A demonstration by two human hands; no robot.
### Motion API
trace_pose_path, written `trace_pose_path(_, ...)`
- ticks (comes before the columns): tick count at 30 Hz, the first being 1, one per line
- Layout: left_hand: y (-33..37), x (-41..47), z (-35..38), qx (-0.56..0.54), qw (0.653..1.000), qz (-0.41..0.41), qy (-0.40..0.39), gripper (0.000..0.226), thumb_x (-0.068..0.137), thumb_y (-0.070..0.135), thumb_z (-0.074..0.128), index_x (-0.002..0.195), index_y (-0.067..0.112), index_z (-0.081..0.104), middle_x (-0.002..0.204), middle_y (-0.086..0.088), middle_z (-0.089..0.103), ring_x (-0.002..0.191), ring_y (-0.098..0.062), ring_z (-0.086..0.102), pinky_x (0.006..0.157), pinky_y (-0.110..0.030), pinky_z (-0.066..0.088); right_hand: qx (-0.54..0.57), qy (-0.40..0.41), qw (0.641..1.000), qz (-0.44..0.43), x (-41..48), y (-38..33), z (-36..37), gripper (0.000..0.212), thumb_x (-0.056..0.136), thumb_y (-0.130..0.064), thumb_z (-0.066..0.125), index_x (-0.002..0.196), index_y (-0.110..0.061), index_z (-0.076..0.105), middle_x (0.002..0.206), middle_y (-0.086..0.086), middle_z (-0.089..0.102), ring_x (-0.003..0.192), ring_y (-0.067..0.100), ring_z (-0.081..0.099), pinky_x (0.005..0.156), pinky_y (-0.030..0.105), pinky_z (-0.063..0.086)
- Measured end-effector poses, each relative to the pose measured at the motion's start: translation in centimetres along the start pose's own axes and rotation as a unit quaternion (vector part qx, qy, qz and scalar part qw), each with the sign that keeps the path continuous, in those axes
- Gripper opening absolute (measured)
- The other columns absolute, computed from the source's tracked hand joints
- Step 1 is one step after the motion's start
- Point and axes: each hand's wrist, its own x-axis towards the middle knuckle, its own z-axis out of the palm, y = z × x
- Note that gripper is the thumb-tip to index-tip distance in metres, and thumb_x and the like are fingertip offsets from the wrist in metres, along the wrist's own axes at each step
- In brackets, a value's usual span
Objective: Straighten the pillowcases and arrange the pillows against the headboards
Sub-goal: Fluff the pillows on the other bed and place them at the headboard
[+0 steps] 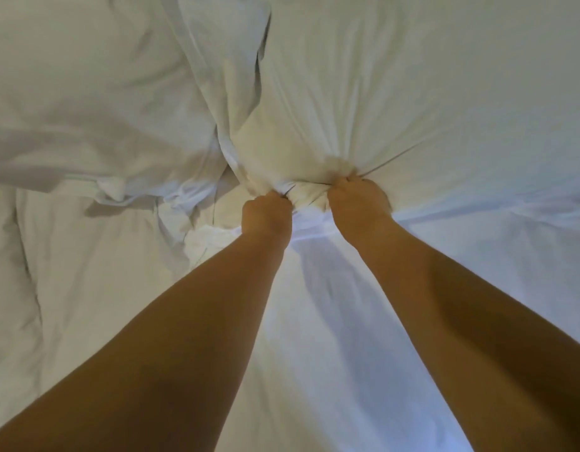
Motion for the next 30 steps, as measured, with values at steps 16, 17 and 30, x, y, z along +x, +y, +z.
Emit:
trace_pose_path(16, 3.9, -13.7, 2.4, -0.043, 0.996, 0.034, -0.067, 0.031, 0.098, 0.016, 0.048, 0.128, 0.018, 0.055, 0.132, -0.004, 0.055, 0.122, -0.025, 0.055, 0.094, -0.034, 0.047, 0.007, -0.078, 0.997, 0.004, -11.5, -2.6, -0.4, 0.032, 0.094, -0.002, 0.046, 0.124, -0.005, 0.057, 0.129, 0.010, 0.058, 0.124, 0.029, 0.051, 0.097, 0.046, 0.048)
trace_pose_path(17, 4.0, -15.2, 2.9, -0.061, 0.995, 0.032, -0.077, 0.031, 0.099, 0.019, 0.047, 0.129, 0.020, 0.053, 0.134, -0.003, 0.053, 0.123, -0.025, 0.053, 0.095, -0.035, 0.046, 0.005, -0.071, 0.997, 0.001, -12.9, -3.1, -0.3, 0.030, 0.094, -0.003, 0.046, 0.122, -0.006, 0.059, 0.127, 0.009, 0.059, 0.123, 0.028, 0.053, 0.097, 0.042, 0.046)
trace_pose_path(30, -9.1, -41.9, 12.7, -0.112, 0.991, -0.057, -0.053, 0.036, 0.103, 0.035, 0.033, 0.136, 0.027, 0.046, 0.138, 0.004, 0.050, 0.128, -0.018, 0.050, 0.098, -0.037, 0.042, 0.036, 0.018, 0.997, -0.073, -33.4, -24.8, -3.9, 0.028, 0.092, -0.002, 0.049, 0.116, -0.008, 0.062, 0.121, 0.008, 0.061, 0.116, 0.027, 0.056, 0.092, 0.035, 0.045)
